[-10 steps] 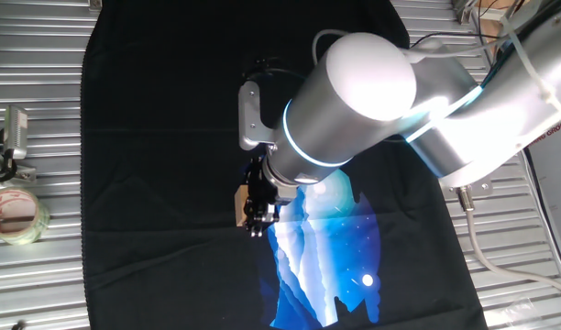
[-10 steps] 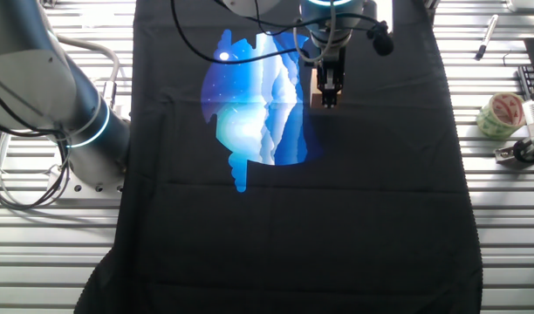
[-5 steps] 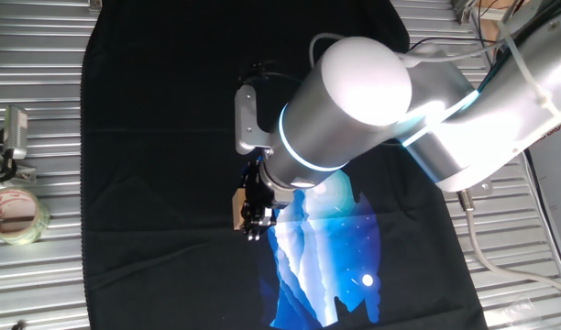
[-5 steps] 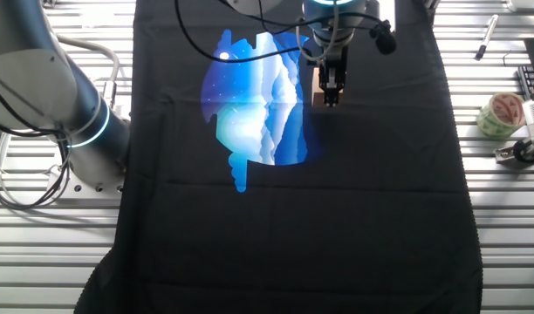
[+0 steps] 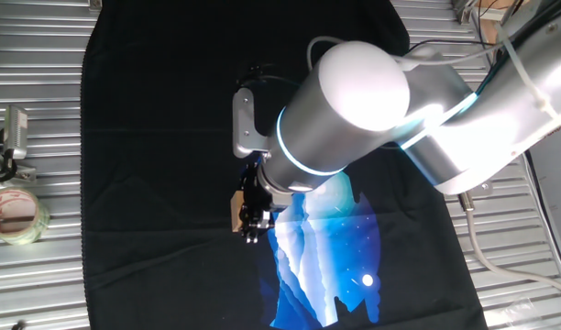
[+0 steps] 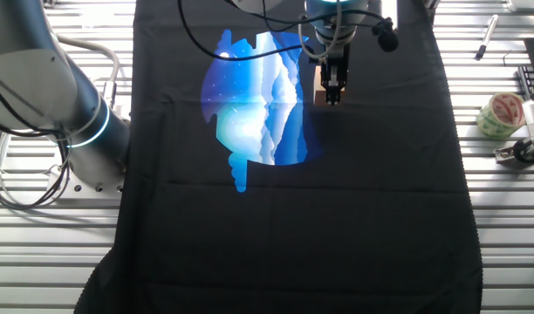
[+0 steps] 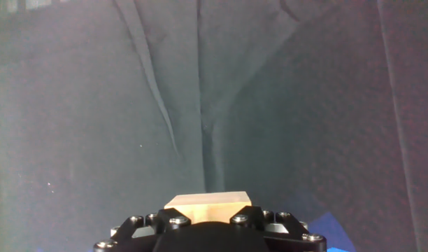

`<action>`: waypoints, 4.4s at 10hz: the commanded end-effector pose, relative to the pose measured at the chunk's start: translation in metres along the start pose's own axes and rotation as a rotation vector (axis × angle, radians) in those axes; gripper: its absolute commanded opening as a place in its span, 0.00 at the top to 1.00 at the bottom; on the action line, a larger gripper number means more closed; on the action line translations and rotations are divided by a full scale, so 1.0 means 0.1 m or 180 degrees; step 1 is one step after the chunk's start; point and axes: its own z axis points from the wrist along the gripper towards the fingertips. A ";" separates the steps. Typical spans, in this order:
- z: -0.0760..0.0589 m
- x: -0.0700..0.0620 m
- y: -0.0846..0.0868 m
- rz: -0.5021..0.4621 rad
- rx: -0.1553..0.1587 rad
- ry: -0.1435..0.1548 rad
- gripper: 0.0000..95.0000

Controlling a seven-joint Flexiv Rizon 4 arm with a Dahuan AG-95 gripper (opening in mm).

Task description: Pick up the small block on the left and move it to the right

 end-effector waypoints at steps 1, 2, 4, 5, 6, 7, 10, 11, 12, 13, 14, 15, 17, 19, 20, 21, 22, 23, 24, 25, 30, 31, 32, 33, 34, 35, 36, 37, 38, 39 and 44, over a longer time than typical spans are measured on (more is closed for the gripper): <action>0.01 -0.03 0.03 0.0013 0.0011 -0.0006 1.00; 0.01 -0.04 0.06 0.0020 0.0014 -0.0004 1.00; 0.01 -0.07 0.12 0.0050 0.0015 -0.0001 1.00; 0.01 -0.08 0.14 0.0061 0.0022 0.0002 1.00; 0.01 -0.09 0.17 0.0077 0.0025 0.0006 1.00; 0.01 -0.10 0.19 0.0089 0.0014 0.0008 1.00; 0.02 -0.11 0.21 0.0085 0.0036 0.0004 1.00; 0.02 -0.11 0.21 0.0073 0.0087 -0.0019 1.00; 0.02 -0.11 0.21 0.0068 0.0113 -0.0027 1.00; 0.02 -0.11 0.21 0.0063 0.0137 -0.0031 1.00; 0.02 -0.11 0.21 0.0070 0.0132 -0.0033 1.00; 0.02 -0.11 0.21 0.0072 0.0113 -0.0026 1.00; 0.02 -0.11 0.21 0.0076 0.0082 -0.0019 1.00; 0.02 -0.11 0.21 0.0083 0.0061 -0.0003 1.00; 0.03 -0.11 0.20 0.0091 0.0061 0.0002 1.00; 0.05 -0.11 0.20 0.0095 0.0058 0.0003 1.00; 0.07 -0.10 0.20 0.0093 0.0069 0.0011 1.00; 0.08 -0.10 0.19 0.0094 0.0064 0.0004 1.00; 0.10 -0.10 0.19 0.0094 0.0060 0.0000 1.00; 0.14 -0.09 0.18 0.0088 0.0055 -0.0017 1.00; 0.26 -0.07 0.17 0.0086 0.0064 -0.0043 1.00; 0.28 -0.06 0.17 0.0084 0.0061 -0.0053 1.00; 0.30 -0.06 0.17 0.0082 0.0060 -0.0067 1.00; 0.34 -0.05 0.16 0.0078 0.0064 -0.0087 1.00; 0.37 -0.04 0.16 0.0072 0.0071 -0.0101 1.00; 0.39 -0.04 0.16 0.0071 0.0073 -0.0110 1.00; 0.40 -0.04 0.16 0.0072 0.0069 -0.0121 1.00; 0.42 -0.03 0.16 0.0069 0.0074 -0.0133 1.00; 0.43 -0.03 0.16 0.0070 0.0074 -0.0136 1.00; 0.44 -0.03 0.16 0.0071 0.0080 -0.0142 1.00; 0.48 -0.02 0.16 0.0063 0.0087 -0.0173 1.00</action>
